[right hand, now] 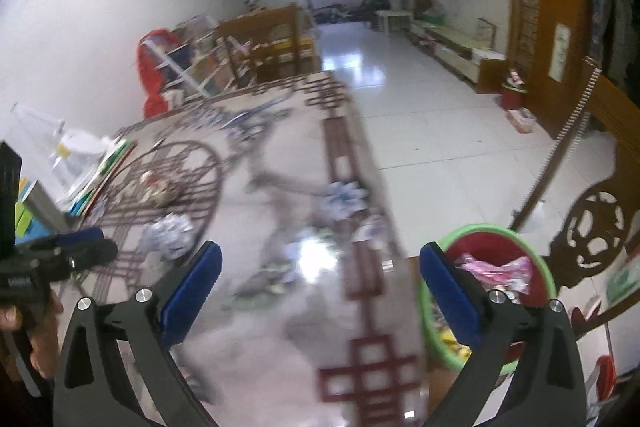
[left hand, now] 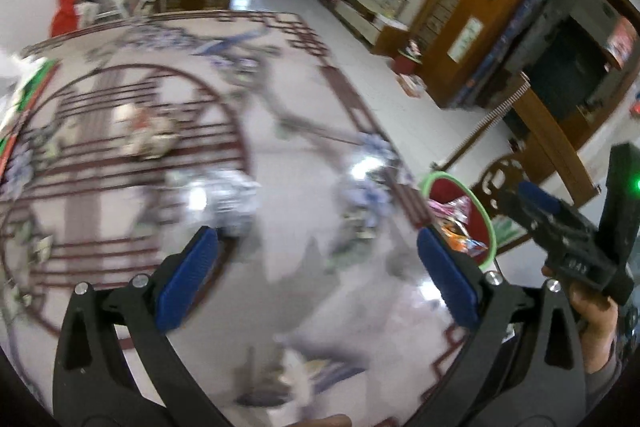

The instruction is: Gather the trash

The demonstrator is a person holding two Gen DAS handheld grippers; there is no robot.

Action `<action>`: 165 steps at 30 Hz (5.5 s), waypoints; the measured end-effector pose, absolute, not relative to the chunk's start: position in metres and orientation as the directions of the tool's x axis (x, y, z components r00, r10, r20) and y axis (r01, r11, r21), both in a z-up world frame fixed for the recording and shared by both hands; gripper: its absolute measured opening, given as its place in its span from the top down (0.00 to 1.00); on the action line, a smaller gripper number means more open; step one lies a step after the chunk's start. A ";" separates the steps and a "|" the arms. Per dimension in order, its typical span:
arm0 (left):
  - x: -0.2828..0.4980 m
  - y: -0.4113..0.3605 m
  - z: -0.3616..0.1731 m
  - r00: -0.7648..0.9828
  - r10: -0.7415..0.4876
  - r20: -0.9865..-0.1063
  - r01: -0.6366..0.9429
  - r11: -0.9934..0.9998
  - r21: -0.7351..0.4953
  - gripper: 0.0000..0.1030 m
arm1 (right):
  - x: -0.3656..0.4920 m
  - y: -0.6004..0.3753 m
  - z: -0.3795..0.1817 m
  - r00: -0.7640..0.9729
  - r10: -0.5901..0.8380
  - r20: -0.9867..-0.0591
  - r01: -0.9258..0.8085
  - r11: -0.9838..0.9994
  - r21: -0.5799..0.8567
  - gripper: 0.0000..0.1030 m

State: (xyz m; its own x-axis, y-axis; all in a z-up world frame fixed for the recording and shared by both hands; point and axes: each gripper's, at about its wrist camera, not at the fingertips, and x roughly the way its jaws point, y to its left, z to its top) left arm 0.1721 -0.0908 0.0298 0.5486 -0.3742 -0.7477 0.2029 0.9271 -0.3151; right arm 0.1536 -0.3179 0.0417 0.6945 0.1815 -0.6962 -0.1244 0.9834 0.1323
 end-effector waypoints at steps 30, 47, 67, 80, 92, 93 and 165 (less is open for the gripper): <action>0.241 0.035 -0.012 0.523 -0.255 -0.813 0.104 0.966 -0.236 0.05 | 0.201 -0.122 -0.035 0.489 0.310 -0.815 -0.394 0.912 0.110 0.07; 0.333 0.005 -0.072 0.447 -0.223 -0.866 0.184 0.971 -0.155 0.05 | 0.260 -0.103 -0.079 0.480 0.307 -0.822 -0.385 0.915 0.116 0.08; 0.320 0.014 -0.068 0.461 -0.260 -0.848 0.154 0.965 -0.213 0.70 | 0.252 -0.115 -0.067 0.493 0.304 -0.815 -0.415 0.906 0.087 0.46; 0.274 0.000 -0.008 0.518 -0.281 -0.808 0.203 0.958 -0.203 0.70 | 0.217 -0.140 -0.008 0.573 0.303 -0.761 -0.407 0.912 0.057 0.46; 0.227 -0.064 0.043 0.526 -0.363 -0.769 0.303 0.925 -0.230 0.70 | 0.180 -0.214 0.046 0.658 0.261 -0.706 -0.324 0.945 0.046 0.46; 0.225 -0.071 0.046 0.524 -0.372 -0.766 0.314 0.921 -0.231 0.70 | 0.179 -0.221 0.048 0.662 0.258 -0.704 -0.313 0.948 0.053 0.46; 0.163 -0.243 0.017 0.471 -0.453 -0.757 0.537 0.828 -0.161 0.05 | 0.137 -0.422 0.058 0.756 -0.004 -0.654 0.074 0.994 0.080 0.07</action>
